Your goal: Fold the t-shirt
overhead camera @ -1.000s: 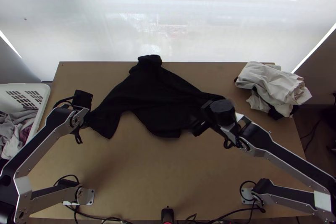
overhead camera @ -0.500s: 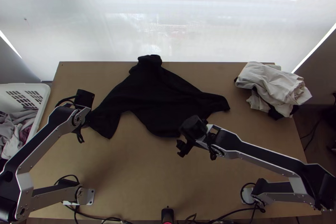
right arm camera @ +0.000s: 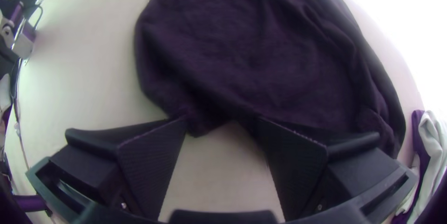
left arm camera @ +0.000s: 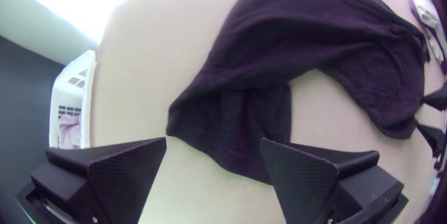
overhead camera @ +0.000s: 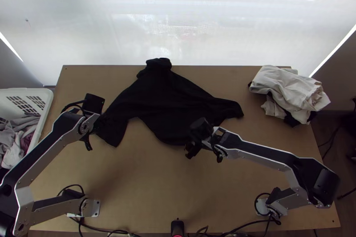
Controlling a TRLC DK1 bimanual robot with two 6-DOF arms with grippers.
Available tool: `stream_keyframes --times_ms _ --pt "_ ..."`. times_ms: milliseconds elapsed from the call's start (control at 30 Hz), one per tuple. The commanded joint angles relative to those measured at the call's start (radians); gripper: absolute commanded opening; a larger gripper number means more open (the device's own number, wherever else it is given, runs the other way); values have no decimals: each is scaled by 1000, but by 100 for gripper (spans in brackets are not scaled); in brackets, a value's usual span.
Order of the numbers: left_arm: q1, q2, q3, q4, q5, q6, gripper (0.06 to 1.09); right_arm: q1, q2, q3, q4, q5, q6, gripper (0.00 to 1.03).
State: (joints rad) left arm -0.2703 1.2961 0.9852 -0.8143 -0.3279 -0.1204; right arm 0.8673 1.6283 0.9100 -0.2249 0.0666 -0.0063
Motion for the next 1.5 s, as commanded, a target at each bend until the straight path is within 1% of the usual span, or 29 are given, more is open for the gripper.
stream_keyframes --times_ms 0,67,100,133,233,367,500,600,800,900,1100,1333,1467 --pt "-239 25 55 -14 12 18 103 -154 5 20 36 1 0 70" --pt "-310 75 90 -31 16 18 95 -189 -4 24 42 1 0 70" --pt "-339 103 110 -40 38 18 94 -208 -7 26 45 -1 0 70" --pt "-371 131 132 -52 56 18 94 -221 -10 27 45 1 0 70" --pt "-466 224 204 -65 66 48 95 -254 -16 27 47 -1 2 70" --pt "-546 364 352 -65 95 84 95 -278 -18 26 48 1 19 70" --pt "-595 517 543 -82 148 90 95 -307 -21 36 58 -1 51 70" --pt "-630 621 662 -97 167 97 95 -324 -28 36 58 1 57 70" --pt "-684 758 807 -172 254 97 95 -376 -42 21 58 1 49 70" --pt "-704 781 823 -207 274 99 95 -401 -41 29 58 1 49 70" --pt "-716 796 817 -241 279 94 95 -410 -39 30 62 1 54 70" --pt "-716 827 817 -194 276 67 95 -410 -47 23 62 -1 55 70" --pt "-707 853 817 -143 247 47 95 -410 -62 18 62 -1 52 70"
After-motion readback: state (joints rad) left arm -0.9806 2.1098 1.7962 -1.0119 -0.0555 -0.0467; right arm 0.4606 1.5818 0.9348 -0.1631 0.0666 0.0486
